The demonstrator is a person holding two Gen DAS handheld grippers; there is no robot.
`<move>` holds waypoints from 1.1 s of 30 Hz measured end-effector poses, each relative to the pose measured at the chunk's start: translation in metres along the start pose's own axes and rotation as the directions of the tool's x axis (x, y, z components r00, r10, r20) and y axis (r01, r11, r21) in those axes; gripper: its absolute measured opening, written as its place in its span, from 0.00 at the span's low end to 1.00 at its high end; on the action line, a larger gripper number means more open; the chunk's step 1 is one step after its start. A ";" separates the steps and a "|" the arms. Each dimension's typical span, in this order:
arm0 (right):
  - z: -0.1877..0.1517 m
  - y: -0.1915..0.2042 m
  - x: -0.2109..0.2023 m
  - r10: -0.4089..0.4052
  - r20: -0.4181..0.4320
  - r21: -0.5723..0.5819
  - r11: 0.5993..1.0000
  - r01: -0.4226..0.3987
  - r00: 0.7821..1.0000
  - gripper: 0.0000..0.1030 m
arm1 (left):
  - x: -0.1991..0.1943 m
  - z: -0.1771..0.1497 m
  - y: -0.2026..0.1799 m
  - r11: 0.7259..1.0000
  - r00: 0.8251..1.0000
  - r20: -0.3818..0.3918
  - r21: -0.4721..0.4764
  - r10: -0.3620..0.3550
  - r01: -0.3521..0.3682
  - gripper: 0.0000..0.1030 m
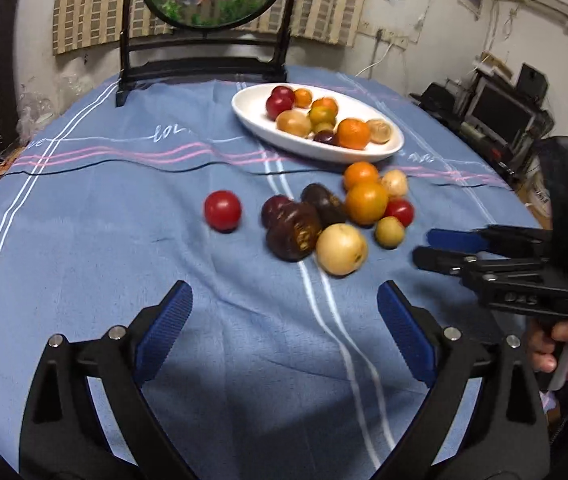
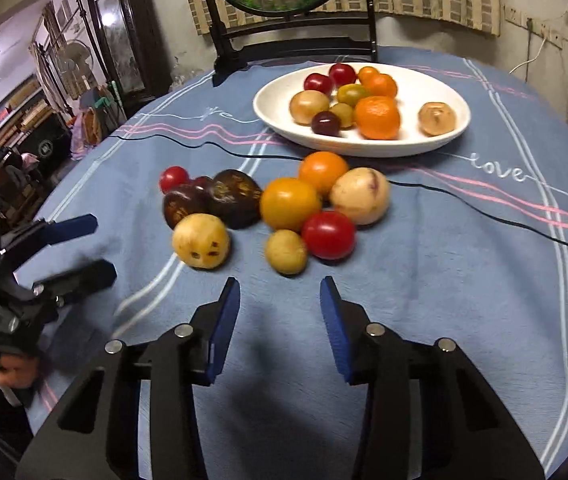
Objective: Organize fruits
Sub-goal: 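Move both tools back to the fruit pile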
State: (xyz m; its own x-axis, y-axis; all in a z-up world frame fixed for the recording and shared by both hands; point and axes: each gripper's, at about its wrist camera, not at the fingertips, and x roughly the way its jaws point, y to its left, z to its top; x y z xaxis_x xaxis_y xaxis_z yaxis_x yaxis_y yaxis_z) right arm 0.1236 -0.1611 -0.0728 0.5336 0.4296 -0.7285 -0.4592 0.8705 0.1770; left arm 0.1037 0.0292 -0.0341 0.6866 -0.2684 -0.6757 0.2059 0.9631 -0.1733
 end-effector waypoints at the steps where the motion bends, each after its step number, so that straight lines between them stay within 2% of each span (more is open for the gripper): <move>1: 0.002 0.001 0.002 -0.005 -0.002 0.001 1.000 0.005 1.000 0.42 | 0.000 0.000 0.002 1.000 1.000 0.001 -0.003 -0.007 0.007 0.93; 15: 0.015 0.002 0.031 -0.041 -0.047 0.020 0.999 0.042 0.998 0.41 | 0.002 -0.001 0.001 1.000 1.000 -0.008 -0.008 -0.010 0.010 0.93; 20: 0.018 0.000 0.034 -0.063 -0.041 0.008 0.998 0.064 0.997 0.29 | 0.004 0.000 0.002 1.000 1.000 -0.019 -0.008 0.002 -0.002 0.93; 21: 0.017 -0.001 0.033 -0.051 -0.038 0.009 0.999 0.051 0.998 0.26 | 0.004 0.000 0.002 1.000 1.000 -0.021 -0.007 0.004 -0.004 0.93; 26: 0.017 -0.009 0.025 0.002 -0.016 0.052 0.999 -0.001 1.000 0.26 | 0.009 0.000 -0.001 1.000 0.999 -0.048 0.007 -0.009 0.009 0.92; 28: 0.019 -0.016 0.009 0.022 0.038 0.095 0.995 -0.025 0.999 0.26 | 0.008 -0.001 -0.002 1.000 0.999 -0.040 0.011 -0.023 0.023 0.92; 30: 0.018 -0.022 -0.007 0.011 0.095 0.114 0.993 -0.022 0.995 0.26 | 0.008 -0.001 -0.005 0.999 0.999 -0.035 0.011 -0.033 0.034 0.91; 32: 0.017 -0.028 -0.016 -0.003 0.122 0.141 0.990 -0.014 0.993 0.26 | 0.011 0.000 -0.010 0.999 0.999 -0.043 0.021 -0.025 0.025 0.83; 33: 0.017 -0.030 -0.018 0.002 0.126 0.152 0.988 -0.021 0.992 0.26 | 0.014 0.001 -0.014 0.999 0.999 -0.051 0.030 -0.012 0.014 0.75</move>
State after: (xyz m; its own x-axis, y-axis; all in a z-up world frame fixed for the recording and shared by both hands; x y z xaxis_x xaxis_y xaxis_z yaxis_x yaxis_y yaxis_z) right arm 0.1398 -0.1915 -0.0536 0.6180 0.4578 -0.6391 -0.3568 0.8878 0.2908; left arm 0.1112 0.0115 -0.0404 0.6476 -0.2787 -0.7092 0.2362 0.9583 -0.1608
